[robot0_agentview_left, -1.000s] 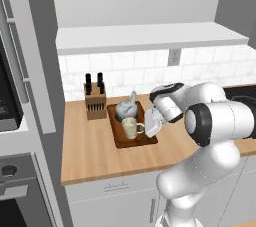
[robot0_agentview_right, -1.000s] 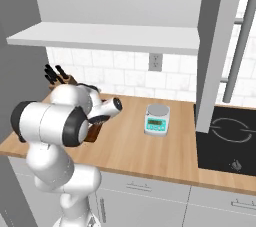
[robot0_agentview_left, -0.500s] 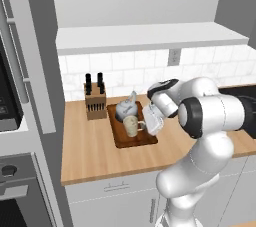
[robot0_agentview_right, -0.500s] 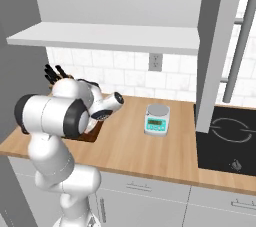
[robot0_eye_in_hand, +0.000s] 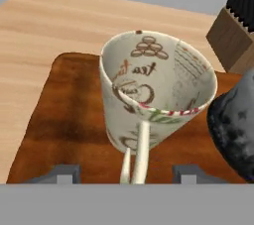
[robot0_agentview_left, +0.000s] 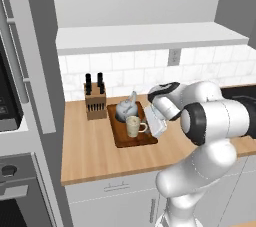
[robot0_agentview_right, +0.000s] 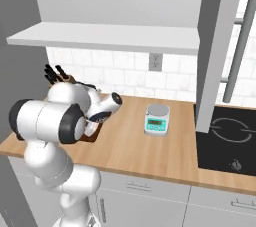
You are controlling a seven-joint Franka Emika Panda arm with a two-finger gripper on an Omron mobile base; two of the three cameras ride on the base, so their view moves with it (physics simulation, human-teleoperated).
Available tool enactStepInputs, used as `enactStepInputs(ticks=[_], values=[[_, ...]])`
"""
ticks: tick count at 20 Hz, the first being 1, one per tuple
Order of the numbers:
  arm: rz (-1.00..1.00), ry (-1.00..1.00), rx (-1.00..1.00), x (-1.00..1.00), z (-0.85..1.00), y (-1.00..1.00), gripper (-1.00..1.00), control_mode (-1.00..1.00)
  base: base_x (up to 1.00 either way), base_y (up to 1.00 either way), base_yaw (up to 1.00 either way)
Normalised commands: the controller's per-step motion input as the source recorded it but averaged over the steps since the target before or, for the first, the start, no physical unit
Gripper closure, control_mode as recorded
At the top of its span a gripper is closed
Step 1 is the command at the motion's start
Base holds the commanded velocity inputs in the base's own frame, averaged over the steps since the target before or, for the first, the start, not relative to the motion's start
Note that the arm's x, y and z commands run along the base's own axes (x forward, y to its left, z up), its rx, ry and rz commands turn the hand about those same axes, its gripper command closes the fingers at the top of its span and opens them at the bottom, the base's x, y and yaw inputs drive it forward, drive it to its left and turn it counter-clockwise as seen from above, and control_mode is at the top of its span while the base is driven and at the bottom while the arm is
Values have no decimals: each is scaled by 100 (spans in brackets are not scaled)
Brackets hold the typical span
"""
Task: Pick the kettle from the counter and place it on the tray. Then pick the mug from the cabinet and place it on the tray. Then close the cabinet doors.
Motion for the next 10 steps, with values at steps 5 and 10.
enactStepInputs(ticks=[5, 10], values=[[0, -4, 0, -13, 51, -16, -100, -100, 0, 0, 0], [-6, -1, 2, -37, 68, 0, -100, -100, 0, 0, 0]])
